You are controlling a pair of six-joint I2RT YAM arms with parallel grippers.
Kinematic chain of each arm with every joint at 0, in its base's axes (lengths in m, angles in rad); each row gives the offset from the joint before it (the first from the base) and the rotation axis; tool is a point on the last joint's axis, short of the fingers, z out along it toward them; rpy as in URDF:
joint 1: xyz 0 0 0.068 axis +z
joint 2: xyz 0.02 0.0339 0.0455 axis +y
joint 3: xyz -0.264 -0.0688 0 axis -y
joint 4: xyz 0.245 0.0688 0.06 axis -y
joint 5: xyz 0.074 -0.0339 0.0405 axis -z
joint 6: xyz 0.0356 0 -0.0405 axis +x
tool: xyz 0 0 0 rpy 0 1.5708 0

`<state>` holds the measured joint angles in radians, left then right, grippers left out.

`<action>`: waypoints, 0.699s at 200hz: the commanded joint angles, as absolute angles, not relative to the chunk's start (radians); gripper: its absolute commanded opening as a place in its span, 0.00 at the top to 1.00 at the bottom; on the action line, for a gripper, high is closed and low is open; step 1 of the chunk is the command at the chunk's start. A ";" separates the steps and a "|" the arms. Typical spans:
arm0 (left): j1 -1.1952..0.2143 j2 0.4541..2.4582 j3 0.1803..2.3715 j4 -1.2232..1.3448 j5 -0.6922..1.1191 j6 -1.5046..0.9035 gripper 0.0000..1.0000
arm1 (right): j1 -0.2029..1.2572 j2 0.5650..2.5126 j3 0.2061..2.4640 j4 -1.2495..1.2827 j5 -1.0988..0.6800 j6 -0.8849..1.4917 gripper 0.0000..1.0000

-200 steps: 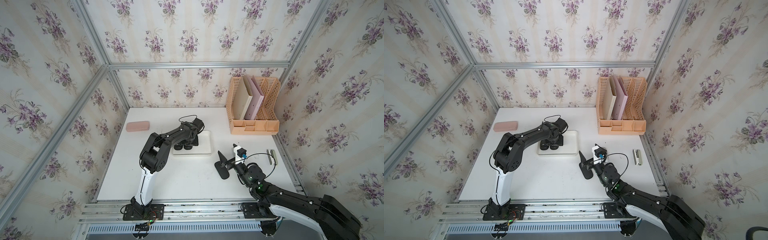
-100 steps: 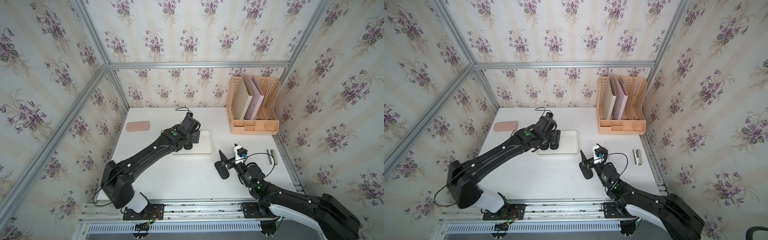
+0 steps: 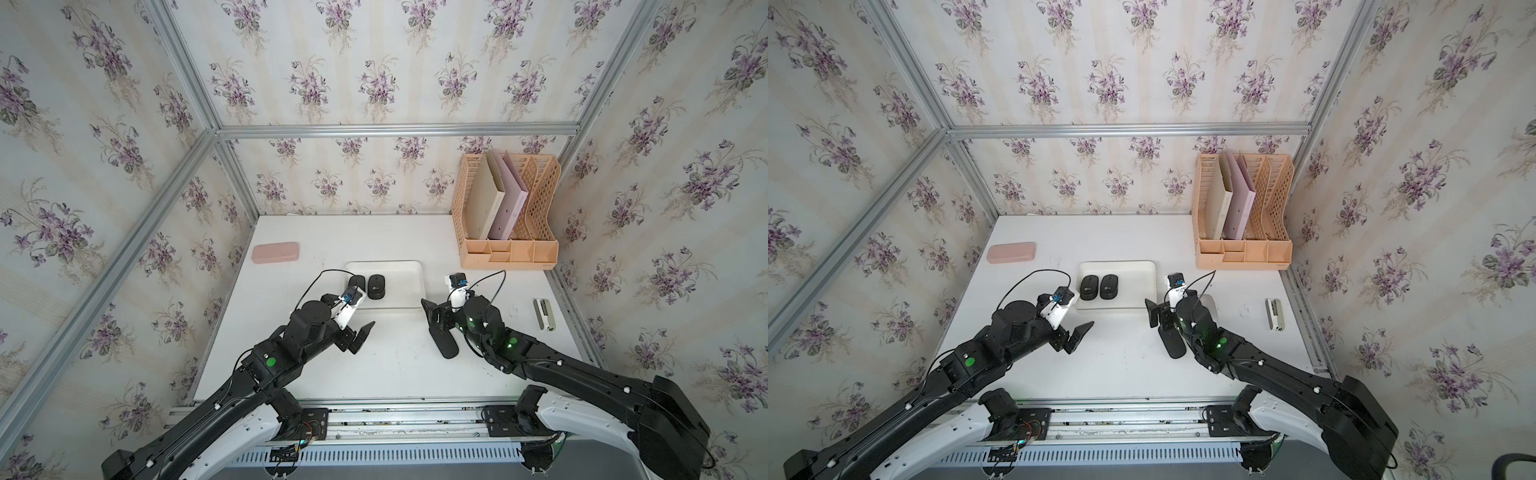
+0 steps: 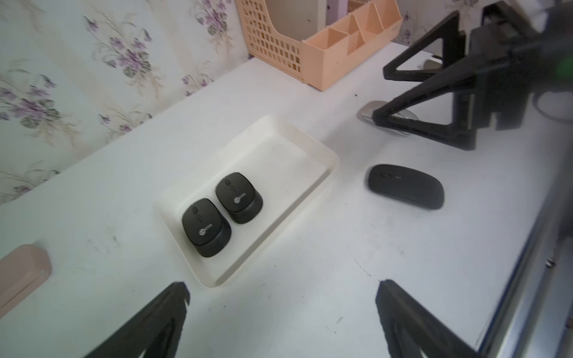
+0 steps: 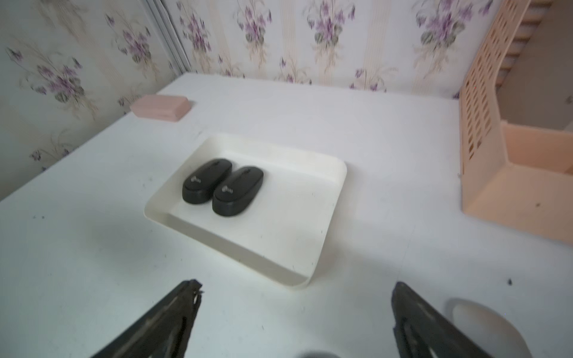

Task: Put the mouse in the storage box
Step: Pick up the mouse from the center of the board.

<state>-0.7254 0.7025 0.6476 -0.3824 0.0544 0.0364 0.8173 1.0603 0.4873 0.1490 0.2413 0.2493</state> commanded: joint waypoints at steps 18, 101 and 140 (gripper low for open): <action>-0.725 0.753 0.776 -0.620 0.179 0.051 0.01 | 0.818 1.141 0.535 -0.196 0.159 0.384 0.02; -0.725 0.689 0.789 -0.705 0.228 0.102 0.01 | 0.812 1.296 0.598 -0.258 0.131 0.404 0.06; -0.726 0.629 0.731 -0.654 0.178 0.103 0.01 | 0.811 1.314 0.595 -0.279 0.153 0.416 0.08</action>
<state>-0.7261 0.6331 0.7181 -0.6834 0.2050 0.0872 0.8120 1.3075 0.5957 -0.2516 0.1265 0.3943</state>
